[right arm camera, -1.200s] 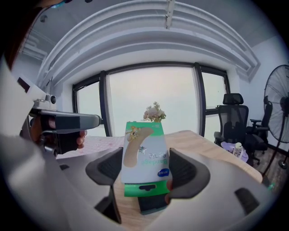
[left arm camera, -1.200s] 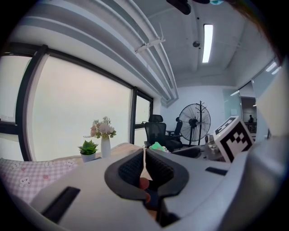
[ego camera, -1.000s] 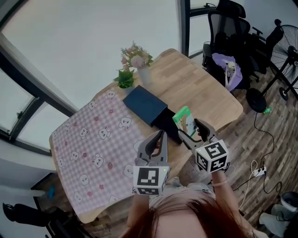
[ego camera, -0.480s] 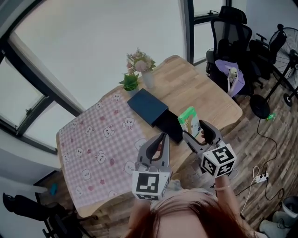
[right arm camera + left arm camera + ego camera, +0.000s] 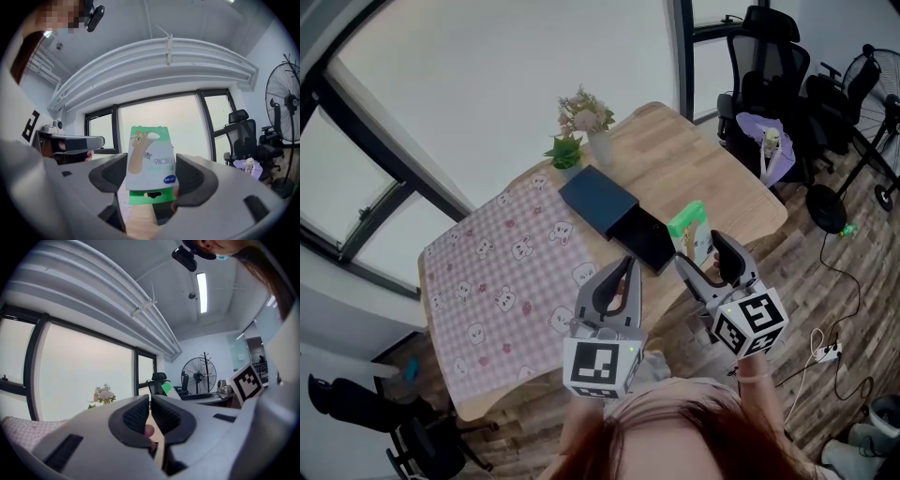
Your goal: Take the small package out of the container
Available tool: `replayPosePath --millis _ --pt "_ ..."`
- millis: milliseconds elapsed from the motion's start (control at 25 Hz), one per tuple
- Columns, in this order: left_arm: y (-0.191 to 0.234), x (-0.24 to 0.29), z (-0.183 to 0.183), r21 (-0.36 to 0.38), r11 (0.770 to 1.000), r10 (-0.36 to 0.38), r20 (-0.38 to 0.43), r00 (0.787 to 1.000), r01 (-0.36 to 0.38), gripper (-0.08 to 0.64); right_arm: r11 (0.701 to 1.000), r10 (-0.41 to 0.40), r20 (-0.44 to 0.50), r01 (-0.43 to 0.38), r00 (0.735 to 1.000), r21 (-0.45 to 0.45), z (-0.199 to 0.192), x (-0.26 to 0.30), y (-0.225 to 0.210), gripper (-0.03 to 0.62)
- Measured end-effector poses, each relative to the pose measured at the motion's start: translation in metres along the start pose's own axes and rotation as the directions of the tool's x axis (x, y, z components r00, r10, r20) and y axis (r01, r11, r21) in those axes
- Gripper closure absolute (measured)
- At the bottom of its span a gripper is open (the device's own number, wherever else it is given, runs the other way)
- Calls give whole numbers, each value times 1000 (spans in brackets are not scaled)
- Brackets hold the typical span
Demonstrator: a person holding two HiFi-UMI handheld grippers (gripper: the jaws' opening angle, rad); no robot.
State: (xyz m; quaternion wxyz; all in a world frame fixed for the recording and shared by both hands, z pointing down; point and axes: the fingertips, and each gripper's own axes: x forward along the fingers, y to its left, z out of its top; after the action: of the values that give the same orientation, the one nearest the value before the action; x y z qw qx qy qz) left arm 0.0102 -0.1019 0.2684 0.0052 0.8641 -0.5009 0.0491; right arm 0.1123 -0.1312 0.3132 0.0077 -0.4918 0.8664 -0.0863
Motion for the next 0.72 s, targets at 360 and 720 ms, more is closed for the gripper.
replayPosePath --millis 360,720 --pt "-5 -10 -2 -11 1000 -2 17 1000 2 543 1000 -7 53 8 999 -25 12 -18 7 275" --pt "-20 -29 0 -2 1000 -2 26 1000 2 543 999 15 86 -12 996 -34 18 -42 22 275"
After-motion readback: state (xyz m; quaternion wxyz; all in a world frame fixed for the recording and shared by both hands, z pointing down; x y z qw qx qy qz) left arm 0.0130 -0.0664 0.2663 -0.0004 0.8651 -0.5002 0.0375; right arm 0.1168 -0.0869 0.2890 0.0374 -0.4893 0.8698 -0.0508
